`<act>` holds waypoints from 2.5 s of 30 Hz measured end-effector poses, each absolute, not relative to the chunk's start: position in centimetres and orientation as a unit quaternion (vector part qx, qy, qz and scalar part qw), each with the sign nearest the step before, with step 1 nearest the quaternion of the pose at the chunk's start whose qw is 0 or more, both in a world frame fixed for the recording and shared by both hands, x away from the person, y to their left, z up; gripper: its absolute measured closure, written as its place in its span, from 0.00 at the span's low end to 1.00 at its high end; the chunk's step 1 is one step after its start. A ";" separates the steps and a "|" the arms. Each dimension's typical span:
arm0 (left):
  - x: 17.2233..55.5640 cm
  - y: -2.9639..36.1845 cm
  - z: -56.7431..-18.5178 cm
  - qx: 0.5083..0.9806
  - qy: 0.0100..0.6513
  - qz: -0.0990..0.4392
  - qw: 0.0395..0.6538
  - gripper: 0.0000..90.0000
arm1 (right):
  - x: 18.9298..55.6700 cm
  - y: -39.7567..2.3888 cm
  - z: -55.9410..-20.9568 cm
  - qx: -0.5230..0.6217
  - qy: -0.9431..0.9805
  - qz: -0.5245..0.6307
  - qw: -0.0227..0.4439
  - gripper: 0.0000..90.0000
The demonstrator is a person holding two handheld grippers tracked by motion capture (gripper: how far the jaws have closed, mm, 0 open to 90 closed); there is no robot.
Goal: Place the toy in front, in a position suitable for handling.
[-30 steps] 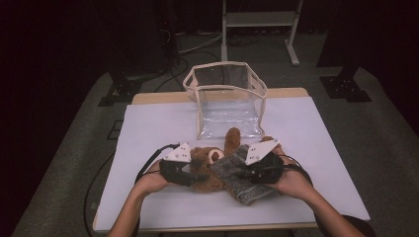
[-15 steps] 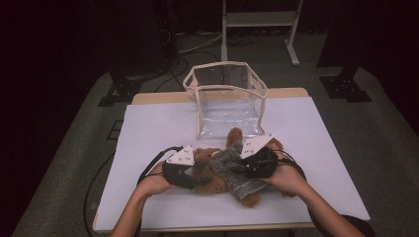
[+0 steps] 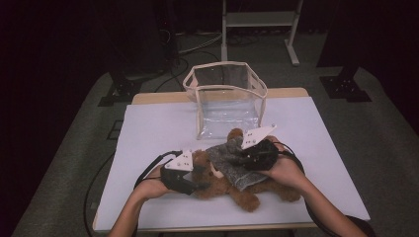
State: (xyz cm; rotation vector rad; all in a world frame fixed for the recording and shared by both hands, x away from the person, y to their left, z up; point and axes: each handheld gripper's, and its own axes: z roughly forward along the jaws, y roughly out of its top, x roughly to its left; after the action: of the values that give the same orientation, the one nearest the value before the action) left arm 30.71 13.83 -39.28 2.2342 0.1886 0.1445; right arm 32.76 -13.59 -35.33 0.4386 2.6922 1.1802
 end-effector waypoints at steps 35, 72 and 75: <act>30.6 13.3 -39.6 0.892 0.076 0.057 0.442 0.53 | 32.8 -13.1 -34.4 0.138 0.899 0.411 0.064 0.86; 31.3 10.7 -40.4 0.891 0.067 0.064 0.444 0.46 | 32.8 -15.7 -34.8 0.144 0.909 0.387 0.049 0.86; 31.2 10.5 -40.4 0.891 0.064 0.066 0.445 0.46 | 33.1 -16.7 -35.5 0.154 0.917 0.364 0.046 0.86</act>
State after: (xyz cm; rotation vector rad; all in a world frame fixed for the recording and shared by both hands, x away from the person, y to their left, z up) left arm 31.22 10.52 -40.38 2.2074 0.1588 0.1623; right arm 33.07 -16.73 -35.51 0.4704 2.8012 1.1113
